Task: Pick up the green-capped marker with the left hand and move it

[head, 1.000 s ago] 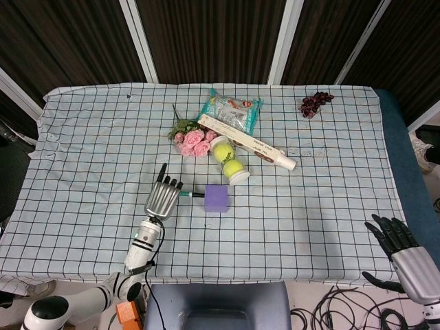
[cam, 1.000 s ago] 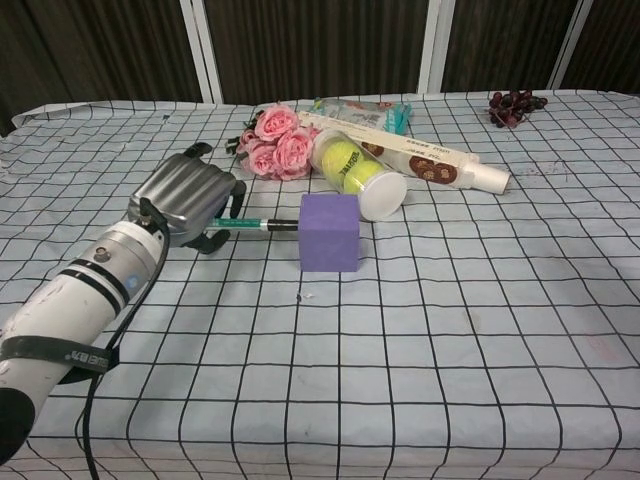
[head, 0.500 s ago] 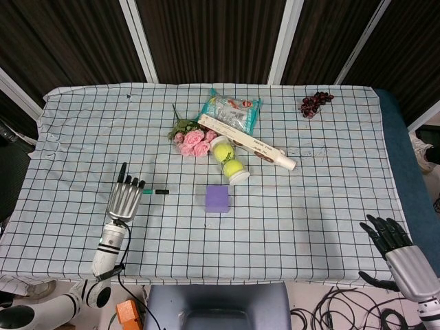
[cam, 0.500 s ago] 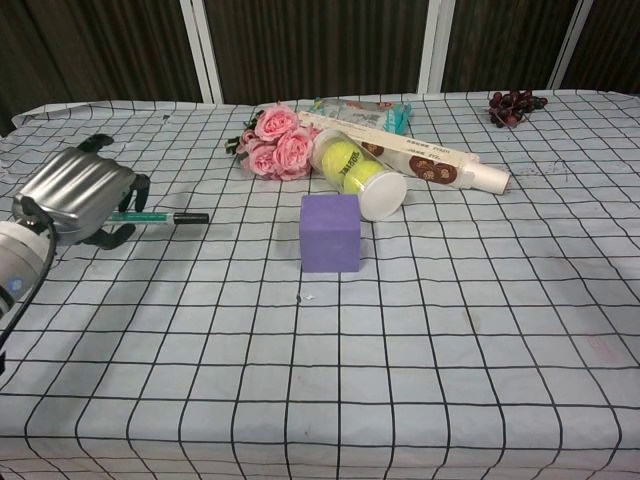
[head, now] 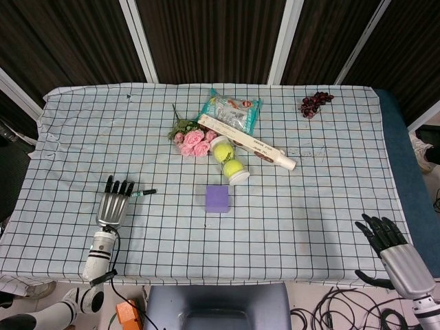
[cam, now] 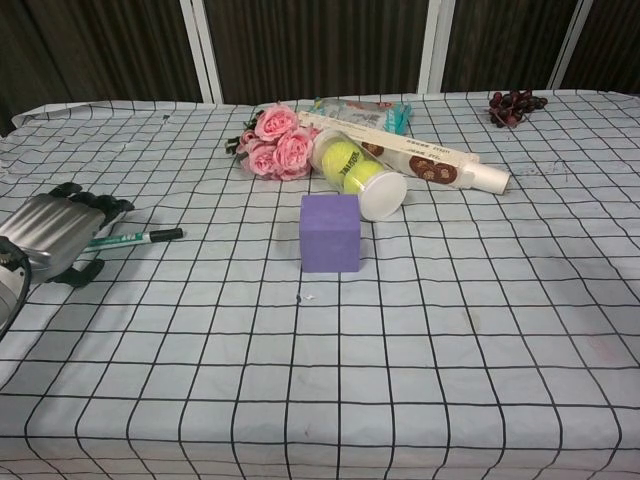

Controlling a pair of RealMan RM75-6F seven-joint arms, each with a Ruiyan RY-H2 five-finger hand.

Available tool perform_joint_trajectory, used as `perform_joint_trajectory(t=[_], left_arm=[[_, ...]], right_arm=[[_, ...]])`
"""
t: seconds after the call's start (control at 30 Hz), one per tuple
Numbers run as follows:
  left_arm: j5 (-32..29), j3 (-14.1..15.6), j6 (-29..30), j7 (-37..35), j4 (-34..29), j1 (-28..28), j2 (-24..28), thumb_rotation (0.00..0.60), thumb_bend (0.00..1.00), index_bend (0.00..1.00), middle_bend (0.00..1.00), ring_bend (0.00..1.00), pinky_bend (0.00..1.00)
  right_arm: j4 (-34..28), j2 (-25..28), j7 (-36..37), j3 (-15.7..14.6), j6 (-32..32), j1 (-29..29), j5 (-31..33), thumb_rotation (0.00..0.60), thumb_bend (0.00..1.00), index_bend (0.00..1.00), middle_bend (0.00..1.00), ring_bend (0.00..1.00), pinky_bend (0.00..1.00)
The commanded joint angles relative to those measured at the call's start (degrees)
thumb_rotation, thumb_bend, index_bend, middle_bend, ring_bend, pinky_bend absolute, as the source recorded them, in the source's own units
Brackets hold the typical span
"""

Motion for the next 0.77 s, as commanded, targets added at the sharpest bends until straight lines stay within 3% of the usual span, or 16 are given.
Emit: perform_joint_trajectory(t=[0.03,0.1,0.23,0.37,0.43,0.5,0.77], left_arm=[[-1.0,0.3,4.1,7.6,-7.3,3.0,3.3,0.600,0.39,0.04,0.00,0.00,0.11],[-0.7,1.3,7.0,11.0,-13.3,5.0,6.5,0.600,0.38,0.01,0.00,0.00,0.11],[1.4,5.2,14.7,14.3,-31.0,11.5,16.9,0.600,0.38,0.00,0.00,0.00,0.12],[6.9,11.2,19.9,4.7,-41.7,17.4,26.6,0.600,0.38,0.00,0.00,0.00,0.11],[9.2,12.7,21.4,-2.4,-42.2,19.3,29.4,0.600,0.38,0.00,0.00,0.00,0.11],[9.9,12.4,22.2,-5.8,-40.5,19.9,29.7,0.600,0.37,0.00,0.00,0.00,0.11],[12.8,12.2,20.2,-10.2,-39.5,19.6,30.9,0.600,0.37,0.00,0.00,0.00,0.11]], right_arm=[[0.0,-0.1,-0.1,0.0,-0.1,0.1,0.0,0.600,0.31,0.00,0.00,0.00,0.06],[0.0,-0.1,-0.3,0.0,-0.2,0.1,0.1,0.600,0.31,0.00,0.00,0.00,0.06],[-0.2,-0.2,-0.5,0.0,-0.2,0.0,0.2,0.600,0.31,0.00,0.00,0.00,0.06],[-0.3,-0.4,-0.7,0.1,-0.1,0.0,0.5,0.600,0.31,0.00,0.00,0.00,0.06],[-0.3,-0.5,-1.1,0.2,-0.3,0.0,0.6,0.600,0.31,0.00,0.00,0.00,0.06],[-0.5,-0.6,-1.5,0.2,-0.7,0.2,0.6,0.600,0.30,0.00,0.00,0.00,0.06],[-1.2,-0.8,-2.8,0.1,-3.2,1.2,1.0,0.600,0.31,0.00,0.00,0.00,0.06]])
